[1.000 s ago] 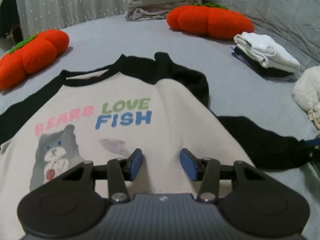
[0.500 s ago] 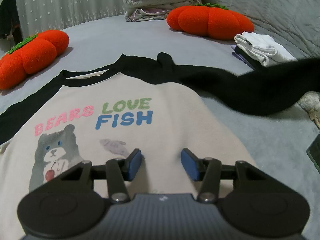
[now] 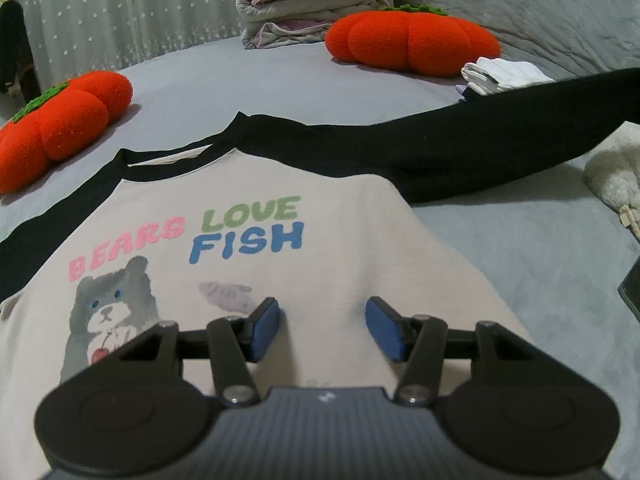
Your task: Fold clothes
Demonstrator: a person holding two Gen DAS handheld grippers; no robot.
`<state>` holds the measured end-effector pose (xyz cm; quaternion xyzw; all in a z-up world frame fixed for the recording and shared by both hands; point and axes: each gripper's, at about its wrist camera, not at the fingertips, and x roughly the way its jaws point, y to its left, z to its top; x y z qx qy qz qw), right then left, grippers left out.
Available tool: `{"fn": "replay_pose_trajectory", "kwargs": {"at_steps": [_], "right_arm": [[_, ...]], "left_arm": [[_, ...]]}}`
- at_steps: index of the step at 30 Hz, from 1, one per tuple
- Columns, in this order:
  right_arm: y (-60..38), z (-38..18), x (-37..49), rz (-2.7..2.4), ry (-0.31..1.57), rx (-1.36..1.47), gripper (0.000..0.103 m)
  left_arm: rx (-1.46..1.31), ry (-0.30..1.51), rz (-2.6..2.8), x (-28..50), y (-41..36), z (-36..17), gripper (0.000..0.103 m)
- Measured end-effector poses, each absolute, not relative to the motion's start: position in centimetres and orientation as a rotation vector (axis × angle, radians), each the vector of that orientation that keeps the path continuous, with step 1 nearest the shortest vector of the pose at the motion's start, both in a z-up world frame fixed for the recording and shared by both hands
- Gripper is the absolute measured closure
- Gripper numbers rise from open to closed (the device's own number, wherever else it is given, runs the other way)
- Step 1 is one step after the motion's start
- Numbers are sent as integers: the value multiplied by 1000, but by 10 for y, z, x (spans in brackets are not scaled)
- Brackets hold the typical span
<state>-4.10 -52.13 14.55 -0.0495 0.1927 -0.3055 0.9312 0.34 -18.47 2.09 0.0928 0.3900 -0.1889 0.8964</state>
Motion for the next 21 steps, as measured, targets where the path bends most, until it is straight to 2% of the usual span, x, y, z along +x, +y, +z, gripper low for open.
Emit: {"fn": "replay_pose_trajectory", "kwargs": {"at_steps": [8, 11, 15, 21], "right_arm": [[-514, 105, -8, -625, 531, -222, 92], [-509, 105, -9, -652, 559, -233, 80], [-492, 112, -16, -617, 537, -241, 75], [-461, 109, -14, -456, 563, -211, 74]], "left_arm": [[204, 819, -413, 3, -179, 23, 50], [200, 827, -417, 3, -173, 25, 49], [197, 836, -416, 4, -166, 26, 49], [184, 845, -407, 4, -162, 26, 48]]}}
